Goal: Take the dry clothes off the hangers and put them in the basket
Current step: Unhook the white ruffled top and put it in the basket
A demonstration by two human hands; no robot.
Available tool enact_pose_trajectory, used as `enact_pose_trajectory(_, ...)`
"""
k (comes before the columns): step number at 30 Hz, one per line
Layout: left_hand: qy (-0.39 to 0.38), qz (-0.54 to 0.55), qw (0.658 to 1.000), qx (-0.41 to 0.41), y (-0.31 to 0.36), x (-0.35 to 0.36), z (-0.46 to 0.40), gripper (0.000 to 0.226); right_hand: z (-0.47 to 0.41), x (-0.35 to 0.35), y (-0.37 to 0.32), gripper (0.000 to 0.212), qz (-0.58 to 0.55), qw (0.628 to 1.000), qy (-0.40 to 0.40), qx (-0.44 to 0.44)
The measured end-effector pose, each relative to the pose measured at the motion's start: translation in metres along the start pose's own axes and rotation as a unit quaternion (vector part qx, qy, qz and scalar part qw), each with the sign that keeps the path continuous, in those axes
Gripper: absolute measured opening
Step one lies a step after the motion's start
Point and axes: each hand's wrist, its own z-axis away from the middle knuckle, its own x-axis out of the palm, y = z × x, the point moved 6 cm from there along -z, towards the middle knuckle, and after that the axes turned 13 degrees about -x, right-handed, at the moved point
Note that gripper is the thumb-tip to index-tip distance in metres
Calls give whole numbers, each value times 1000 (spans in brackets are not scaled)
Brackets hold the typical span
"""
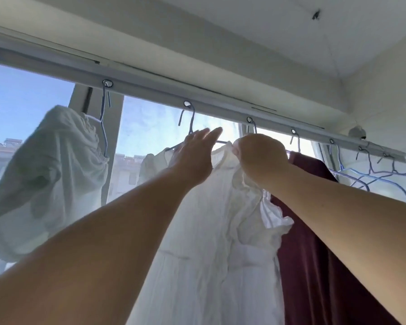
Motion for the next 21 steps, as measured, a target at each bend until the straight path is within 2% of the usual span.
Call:
enact_pose_trajectory(3,2,-26,1000,16,10,0,-14,52,6,0,10,34,-42,999,29,8)
enact_pose_trajectory(7,23,-52,998,38,16,-3,-20,31,25,-8,17,15,-57,996,65,33)
enact_pose_trajectory(12,53,-48,997,34,19,-12,-15,29,55,-9,17,20,-85,990,35,105)
enact_pose_trajectory(17,70,-38,997,25,17,-14,-9,29,77,-3,7,18,-125,983,-7,138)
enact_pose_trajectory(19,49,12,999,18,13,-14,-10,32,81,0,1,17,-131,982,-30,135)
enact_pose_trajectory(21,4,121,993,13,7,-11,-8,43,83,4,-6,17,-141,981,-44,129)
